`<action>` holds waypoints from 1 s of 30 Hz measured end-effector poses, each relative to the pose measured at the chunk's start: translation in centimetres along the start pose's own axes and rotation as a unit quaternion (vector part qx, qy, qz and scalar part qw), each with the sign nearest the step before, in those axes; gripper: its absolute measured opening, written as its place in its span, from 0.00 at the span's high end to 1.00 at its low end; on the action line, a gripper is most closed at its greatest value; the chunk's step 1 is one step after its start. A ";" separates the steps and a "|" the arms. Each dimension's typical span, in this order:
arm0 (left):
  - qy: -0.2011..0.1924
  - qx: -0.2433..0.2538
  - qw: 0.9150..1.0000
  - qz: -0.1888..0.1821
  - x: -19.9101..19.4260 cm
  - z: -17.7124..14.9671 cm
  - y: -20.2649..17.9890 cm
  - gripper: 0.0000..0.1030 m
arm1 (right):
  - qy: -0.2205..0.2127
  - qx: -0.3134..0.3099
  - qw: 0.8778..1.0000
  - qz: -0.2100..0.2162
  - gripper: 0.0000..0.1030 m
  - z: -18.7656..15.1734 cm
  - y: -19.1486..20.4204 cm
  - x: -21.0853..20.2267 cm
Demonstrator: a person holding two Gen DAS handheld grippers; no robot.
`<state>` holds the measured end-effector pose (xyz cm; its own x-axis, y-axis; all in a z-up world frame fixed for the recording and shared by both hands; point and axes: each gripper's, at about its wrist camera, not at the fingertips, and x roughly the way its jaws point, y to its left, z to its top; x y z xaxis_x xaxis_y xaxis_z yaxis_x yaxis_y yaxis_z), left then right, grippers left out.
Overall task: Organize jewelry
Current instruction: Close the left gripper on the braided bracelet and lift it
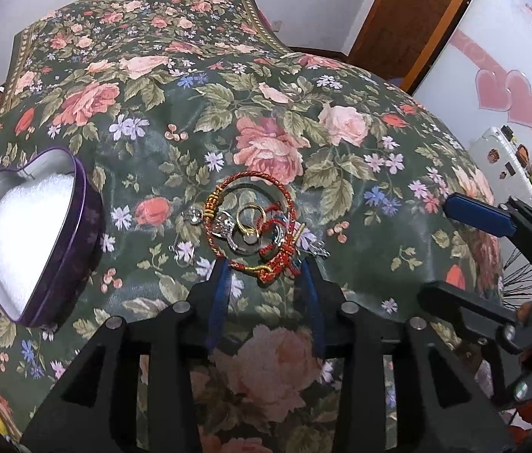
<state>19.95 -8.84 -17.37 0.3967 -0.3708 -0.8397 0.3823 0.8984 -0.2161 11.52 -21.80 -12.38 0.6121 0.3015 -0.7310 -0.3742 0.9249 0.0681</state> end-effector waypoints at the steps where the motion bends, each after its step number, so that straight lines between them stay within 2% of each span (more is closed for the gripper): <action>1: 0.000 0.002 1.000 0.001 0.1 0.1 0.0 0.64 | 0.000 0.001 1.000 0.000 0.29 0.0 0.0 0.0; 2: 0.000 0.003 1.000 0.002 0.2 0.2 0.0 0.66 | -0.001 0.001 1.000 0.000 0.29 0.0 0.0 0.0; 3: -0.002 0.003 1.000 0.005 0.2 0.2 0.0 0.78 | -0.001 0.003 1.000 0.000 0.29 0.0 0.0 -0.1; 4: -0.003 0.003 1.000 0.005 0.2 0.3 0.1 0.84 | -0.001 0.003 1.000 0.000 0.29 -0.1 -0.1 -0.1; 6: -0.005 -0.001 1.000 0.003 0.1 0.4 0.3 0.90 | -0.001 0.004 1.000 0.000 0.29 -0.1 -0.1 -0.1; 11: -0.032 -0.012 0.999 -0.001 -1.6 0.3 0.8 0.94 | 0.000 0.003 1.000 0.001 0.29 -0.1 -0.1 -0.1; 21: -0.083 -0.038 0.996 -0.007 -6.8 -1.1 2.3 0.95 | 0.005 -0.014 1.000 0.018 0.29 0.7 1.5 0.3; 30: -0.081 -0.081 0.993 -0.004 -8.6 -4.4 5.4 0.95 | 0.034 -0.034 0.998 0.048 0.29 1.2 3.6 1.8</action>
<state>14.94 0.21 -13.48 0.5275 -0.4000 -0.7495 0.2519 0.9162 -0.3116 12.09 -17.69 -12.62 0.5232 0.3698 -0.7678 -0.4773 0.8735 0.0956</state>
